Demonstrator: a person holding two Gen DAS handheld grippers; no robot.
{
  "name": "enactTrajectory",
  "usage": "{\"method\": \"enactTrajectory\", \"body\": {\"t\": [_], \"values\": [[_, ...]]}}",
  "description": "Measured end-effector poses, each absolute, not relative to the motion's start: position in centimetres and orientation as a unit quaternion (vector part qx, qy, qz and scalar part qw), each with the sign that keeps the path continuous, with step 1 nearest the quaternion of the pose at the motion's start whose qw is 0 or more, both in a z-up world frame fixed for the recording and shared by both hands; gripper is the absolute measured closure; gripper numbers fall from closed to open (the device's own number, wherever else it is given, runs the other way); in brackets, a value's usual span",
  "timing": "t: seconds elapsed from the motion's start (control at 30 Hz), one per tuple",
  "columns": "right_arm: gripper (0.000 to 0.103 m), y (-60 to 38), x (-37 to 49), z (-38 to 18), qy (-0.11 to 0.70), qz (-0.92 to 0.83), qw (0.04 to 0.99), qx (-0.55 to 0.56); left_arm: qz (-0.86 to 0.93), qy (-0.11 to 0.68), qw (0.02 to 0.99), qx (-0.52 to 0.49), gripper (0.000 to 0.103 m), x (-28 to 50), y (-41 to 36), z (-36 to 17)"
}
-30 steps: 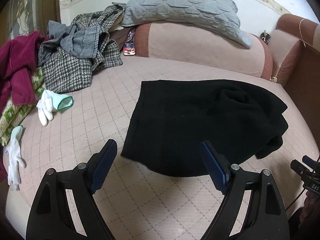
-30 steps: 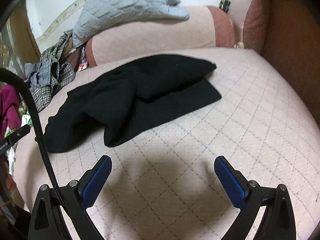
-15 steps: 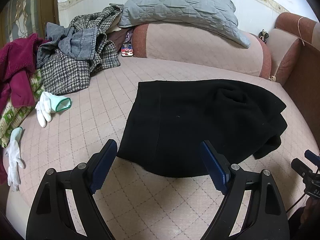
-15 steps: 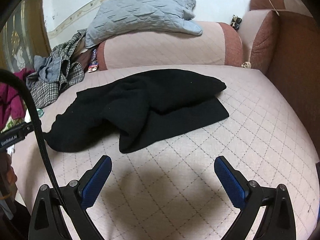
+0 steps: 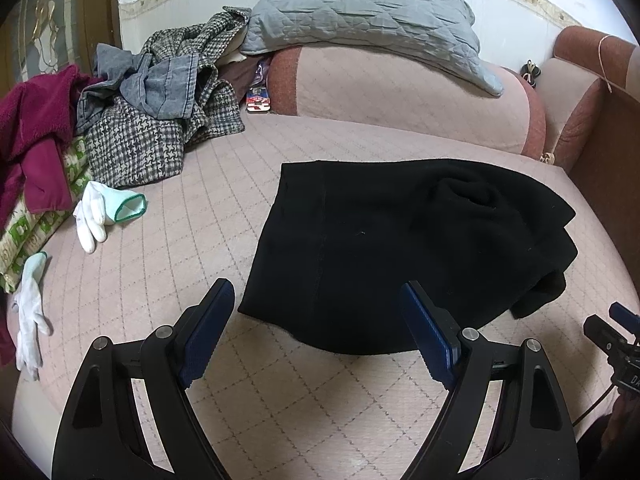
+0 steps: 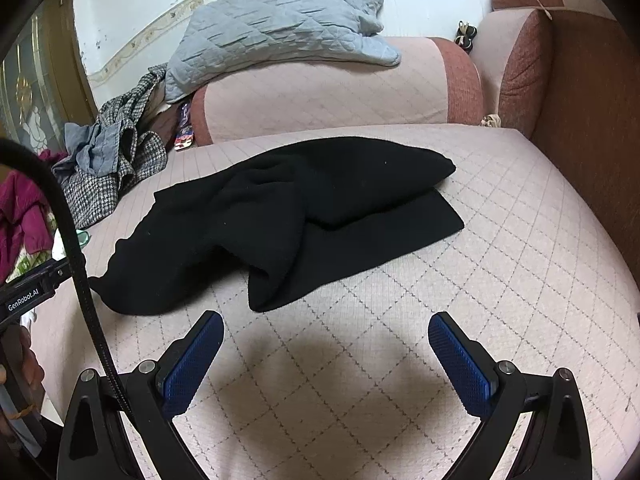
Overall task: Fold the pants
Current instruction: 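Lower the left gripper onto the black garment's edge and close it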
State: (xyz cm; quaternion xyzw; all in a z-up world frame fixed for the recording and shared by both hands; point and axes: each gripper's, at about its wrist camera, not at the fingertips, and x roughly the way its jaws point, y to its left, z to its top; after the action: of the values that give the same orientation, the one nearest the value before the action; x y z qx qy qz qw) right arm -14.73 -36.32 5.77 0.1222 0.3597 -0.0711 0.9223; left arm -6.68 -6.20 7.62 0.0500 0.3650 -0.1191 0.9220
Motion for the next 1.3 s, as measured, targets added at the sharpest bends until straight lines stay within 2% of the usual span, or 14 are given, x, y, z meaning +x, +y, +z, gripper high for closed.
{"method": "enactTrajectory", "body": {"t": [0.3,0.63,0.83,1.27,1.3], "values": [[0.001,-36.6,-14.0,4.3,0.379,-0.073,0.913,0.135,-0.118,0.391,0.912,0.037,0.018,-5.7,-5.4,6.4],[0.003,-39.0,-11.7,2.0,0.4,-0.046,0.889,0.218,-0.103,0.458,0.881,-0.057,0.018,-3.3,-2.1,3.3],[0.002,-38.6,-9.9,2.0,0.401,-0.04,0.894,0.193,-0.095,0.477,0.869,-0.085,0.018,-2.5,-1.1,1.7],[0.003,-38.1,-9.4,1.9,0.392,-0.044,0.903,0.17,-0.125,0.456,0.879,-0.059,0.018,-0.2,-4.6,1.2],[0.005,-38.0,-9.5,2.1,0.391,-0.047,0.904,0.165,-0.14,0.456,0.877,-0.063,0.02,-0.2,-4.9,1.3]]}}
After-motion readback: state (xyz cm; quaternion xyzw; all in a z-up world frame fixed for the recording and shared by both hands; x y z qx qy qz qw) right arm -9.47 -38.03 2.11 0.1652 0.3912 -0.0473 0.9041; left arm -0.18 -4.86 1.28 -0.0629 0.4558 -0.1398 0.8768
